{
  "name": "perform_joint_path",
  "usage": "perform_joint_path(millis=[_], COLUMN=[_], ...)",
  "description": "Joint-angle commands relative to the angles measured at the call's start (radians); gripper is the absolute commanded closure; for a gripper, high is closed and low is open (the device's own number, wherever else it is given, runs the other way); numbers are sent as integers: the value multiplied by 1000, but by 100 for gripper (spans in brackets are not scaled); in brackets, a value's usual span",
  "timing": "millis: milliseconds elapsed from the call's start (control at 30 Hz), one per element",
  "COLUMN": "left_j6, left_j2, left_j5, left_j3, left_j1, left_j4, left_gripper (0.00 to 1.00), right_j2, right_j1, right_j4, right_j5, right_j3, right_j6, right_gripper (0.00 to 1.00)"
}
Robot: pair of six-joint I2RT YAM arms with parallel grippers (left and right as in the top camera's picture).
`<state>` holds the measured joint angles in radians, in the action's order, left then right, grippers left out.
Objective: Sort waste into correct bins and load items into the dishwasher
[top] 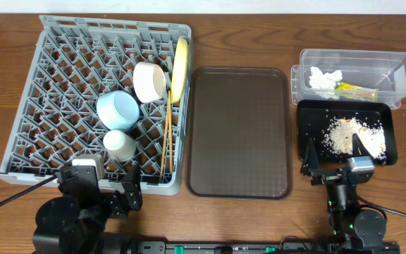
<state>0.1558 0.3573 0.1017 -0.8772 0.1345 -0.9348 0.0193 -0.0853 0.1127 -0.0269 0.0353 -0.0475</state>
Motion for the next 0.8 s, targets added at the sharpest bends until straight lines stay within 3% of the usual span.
perform_joint_path(millis=[0, 200, 767], left_j6=[-13, -13, -13], left_j2=[-3, -3, -3], left_j5=[-8, -8, -8], left_j3=[2, 2, 2], left_j1=[-4, -4, -4], left_j4=[1, 1, 1], left_gripper=[3, 3, 3], right_j2=[-14, -14, 8], right_j1=[8, 8, 6], right_j4=[-17, -190, -184], right_j5=[-3, -15, -29], right_j3=[-30, -30, -30], right_j6=[12, 11, 11], right_gripper=[1, 1, 1])
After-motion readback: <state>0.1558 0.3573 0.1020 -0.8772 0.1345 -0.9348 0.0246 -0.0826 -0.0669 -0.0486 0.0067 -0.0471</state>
